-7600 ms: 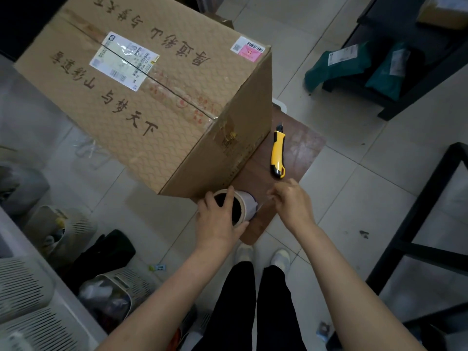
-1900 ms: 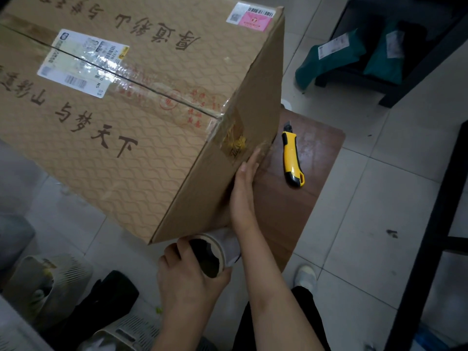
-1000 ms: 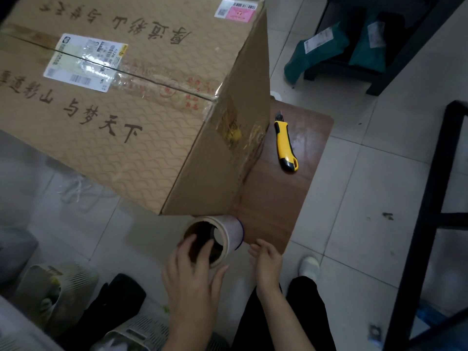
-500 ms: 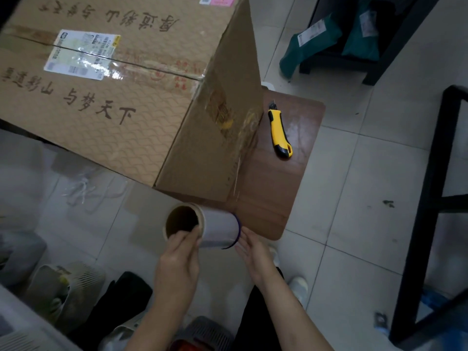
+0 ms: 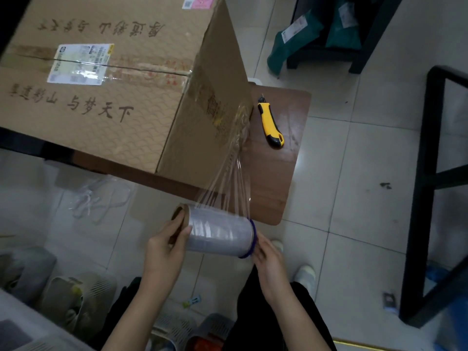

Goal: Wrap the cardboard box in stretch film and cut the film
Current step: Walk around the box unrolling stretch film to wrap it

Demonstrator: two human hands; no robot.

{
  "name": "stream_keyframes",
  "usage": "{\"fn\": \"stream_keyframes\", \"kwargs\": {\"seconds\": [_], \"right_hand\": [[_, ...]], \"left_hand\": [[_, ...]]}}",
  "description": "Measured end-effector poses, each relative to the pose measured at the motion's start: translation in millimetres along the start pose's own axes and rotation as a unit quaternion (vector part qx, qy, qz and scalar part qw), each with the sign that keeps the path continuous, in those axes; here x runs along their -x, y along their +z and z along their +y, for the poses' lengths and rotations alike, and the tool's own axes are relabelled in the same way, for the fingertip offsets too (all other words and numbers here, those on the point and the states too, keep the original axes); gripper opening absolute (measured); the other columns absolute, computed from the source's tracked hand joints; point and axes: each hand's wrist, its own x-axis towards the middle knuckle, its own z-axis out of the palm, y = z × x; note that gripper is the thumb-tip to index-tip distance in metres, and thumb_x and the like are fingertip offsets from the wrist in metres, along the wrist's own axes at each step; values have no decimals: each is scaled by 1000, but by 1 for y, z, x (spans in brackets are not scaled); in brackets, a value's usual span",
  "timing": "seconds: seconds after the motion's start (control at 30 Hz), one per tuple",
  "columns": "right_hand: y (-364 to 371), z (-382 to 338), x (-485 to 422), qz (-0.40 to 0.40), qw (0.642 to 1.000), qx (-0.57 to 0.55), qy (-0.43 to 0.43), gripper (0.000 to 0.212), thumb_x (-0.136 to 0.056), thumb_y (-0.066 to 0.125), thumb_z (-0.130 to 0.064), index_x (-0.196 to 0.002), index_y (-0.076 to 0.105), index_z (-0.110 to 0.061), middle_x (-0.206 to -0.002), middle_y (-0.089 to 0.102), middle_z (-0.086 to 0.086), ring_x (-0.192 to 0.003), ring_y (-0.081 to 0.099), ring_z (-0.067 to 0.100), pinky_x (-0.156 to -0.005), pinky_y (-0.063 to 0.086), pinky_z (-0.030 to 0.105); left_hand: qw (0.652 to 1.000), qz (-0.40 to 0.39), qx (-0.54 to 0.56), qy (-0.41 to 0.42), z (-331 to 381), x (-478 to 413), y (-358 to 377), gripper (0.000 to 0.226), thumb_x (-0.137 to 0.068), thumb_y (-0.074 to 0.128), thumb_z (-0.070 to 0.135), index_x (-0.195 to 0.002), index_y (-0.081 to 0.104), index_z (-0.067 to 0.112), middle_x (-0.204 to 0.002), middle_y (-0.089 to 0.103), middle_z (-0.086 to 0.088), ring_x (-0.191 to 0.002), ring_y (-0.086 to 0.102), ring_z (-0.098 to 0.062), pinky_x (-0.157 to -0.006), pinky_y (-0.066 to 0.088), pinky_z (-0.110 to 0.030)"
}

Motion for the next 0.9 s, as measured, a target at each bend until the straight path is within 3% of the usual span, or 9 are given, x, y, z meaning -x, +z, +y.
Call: {"fn": "stream_keyframes", "kwargs": {"seconds": [0.13,0.2,0.27,0.37,0.5,0.6,0.73,0.8,0.9], "right_hand": [[3,2,11,-3,999,-22,-40,37,-85,58,-12,-121,61,-5,-107,72,4,-101,66,16,-93,51,29],[6,2,15,0,998,-30,-61,49,-74,64,-18,-121,60,-4,-101,73,1,-93,68,11,-86,54,25],[9,7,17,22,995,-15,-94,43,-79,66,-20,-120,62,-9,-107,72,5,-93,66,13,-86,51,29],[20,20,24,64,989,11,-132,62,-63,78,-52,-117,66,-22,-116,69,13,-97,61,14,-86,48,33],[40,43,38,95,981,-28,-168,37,-89,57,-8,-126,59,-9,-118,67,4,-102,64,3,-81,51,14],[68,59,45,111,971,-60,-203,42,-84,64,-9,-125,59,-7,-116,68,1,-108,63,10,-83,52,16],[94,84,45,130,962,-96,-218,58,-74,73,-35,-126,61,-13,-121,67,2,-118,59,18,-104,43,35],[97,98,42,142,959,-99,-224,43,-81,68,-18,-124,63,-16,-122,67,2,-119,58,19,-106,41,39],[103,111,38,149,955,-105,-235,39,-85,64,-6,-121,64,-20,-120,67,2,-116,60,18,-101,45,34]], "left_hand": [[1000,-22,14,6,-7,-3,-9,39,-86,62,5,-124,57,13,-93,63,6,-83,58,12,-73,43,-2],[999,-34,17,2,-13,-5,-14,38,-86,63,5,-122,57,17,-94,62,3,-84,58,10,-72,44,-3],[998,-51,26,-9,-20,-7,-20,38,-85,63,4,-120,58,16,-101,57,-1,-89,59,3,-74,43,-1],[993,-108,45,-15,-31,-16,-30,38,-85,63,4,-121,58,13,-124,50,-3,-109,52,-2,-80,39,3],[979,-179,92,-37,-48,-31,-45,48,-84,63,4,-131,52,10,-138,50,-2,-120,52,-2,-90,37,0],[969,-205,127,-48,-55,-45,-60,55,-81,66,-1,-132,50,10,-129,59,-6,-109,58,4,-88,44,-7],[967,-225,116,-35,-61,-60,-75,61,-79,68,-2,-130,48,24,-121,65,-14,-97,64,3,-83,47,-9],[968,-232,98,-19,-62,-64,-80,62,-79,68,-2,-133,47,21,-119,62,-26,-79,62,8,-74,47,-5],[969,-239,69,1,-63,-67,-87,63,-79,69,0,-135,46,20,-116,62,-28,-69,58,12,-69,46,-4]]}}
